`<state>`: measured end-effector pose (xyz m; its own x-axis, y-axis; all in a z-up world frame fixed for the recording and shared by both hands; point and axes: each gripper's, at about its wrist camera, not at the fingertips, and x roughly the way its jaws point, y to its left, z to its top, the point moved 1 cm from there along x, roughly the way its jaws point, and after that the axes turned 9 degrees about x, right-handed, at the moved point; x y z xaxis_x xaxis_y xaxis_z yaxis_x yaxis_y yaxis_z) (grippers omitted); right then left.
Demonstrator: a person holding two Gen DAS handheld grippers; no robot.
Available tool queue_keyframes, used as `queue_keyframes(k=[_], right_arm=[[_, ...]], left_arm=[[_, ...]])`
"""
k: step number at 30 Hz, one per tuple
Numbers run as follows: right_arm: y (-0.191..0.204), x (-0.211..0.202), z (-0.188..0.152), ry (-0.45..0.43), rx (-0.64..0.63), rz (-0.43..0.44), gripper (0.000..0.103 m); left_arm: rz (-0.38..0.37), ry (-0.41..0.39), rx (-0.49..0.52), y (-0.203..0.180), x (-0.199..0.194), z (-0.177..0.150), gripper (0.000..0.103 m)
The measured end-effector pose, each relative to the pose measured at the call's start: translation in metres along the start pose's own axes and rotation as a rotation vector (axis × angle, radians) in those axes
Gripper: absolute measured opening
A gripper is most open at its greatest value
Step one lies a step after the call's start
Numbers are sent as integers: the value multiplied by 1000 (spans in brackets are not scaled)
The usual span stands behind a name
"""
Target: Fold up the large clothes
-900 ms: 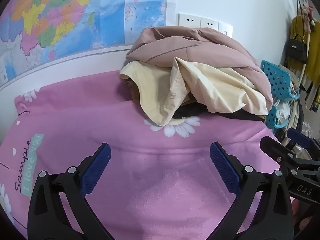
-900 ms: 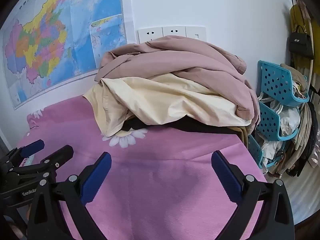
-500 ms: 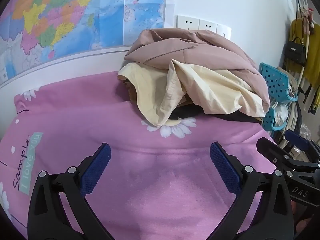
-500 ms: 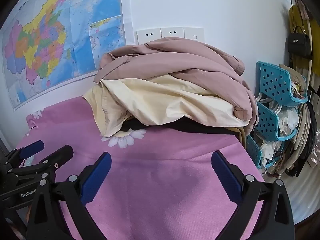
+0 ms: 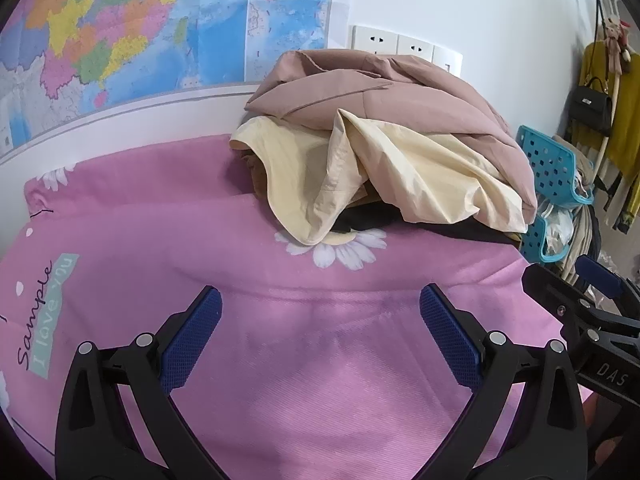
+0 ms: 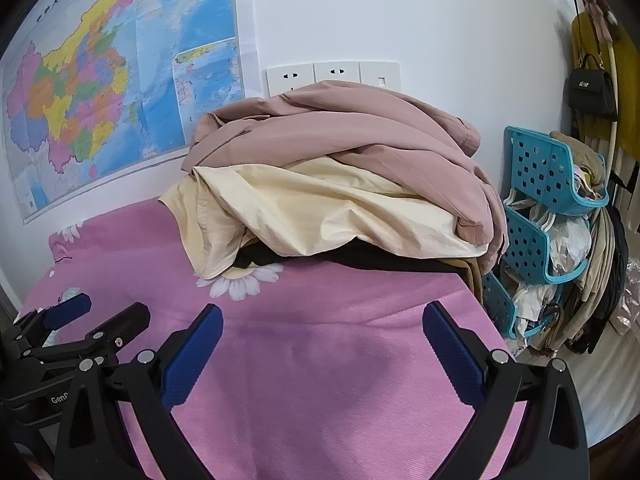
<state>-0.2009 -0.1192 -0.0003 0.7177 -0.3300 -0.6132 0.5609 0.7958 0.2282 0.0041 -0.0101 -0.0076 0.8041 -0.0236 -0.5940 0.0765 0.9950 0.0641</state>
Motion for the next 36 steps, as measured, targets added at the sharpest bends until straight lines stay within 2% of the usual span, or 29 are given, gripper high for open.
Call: queue_keyframes(k=[36], right_arm=[[7,8,8,-12,-42,1,97]], left_arm=[[-3,-7,-20,5,9,3,98]])
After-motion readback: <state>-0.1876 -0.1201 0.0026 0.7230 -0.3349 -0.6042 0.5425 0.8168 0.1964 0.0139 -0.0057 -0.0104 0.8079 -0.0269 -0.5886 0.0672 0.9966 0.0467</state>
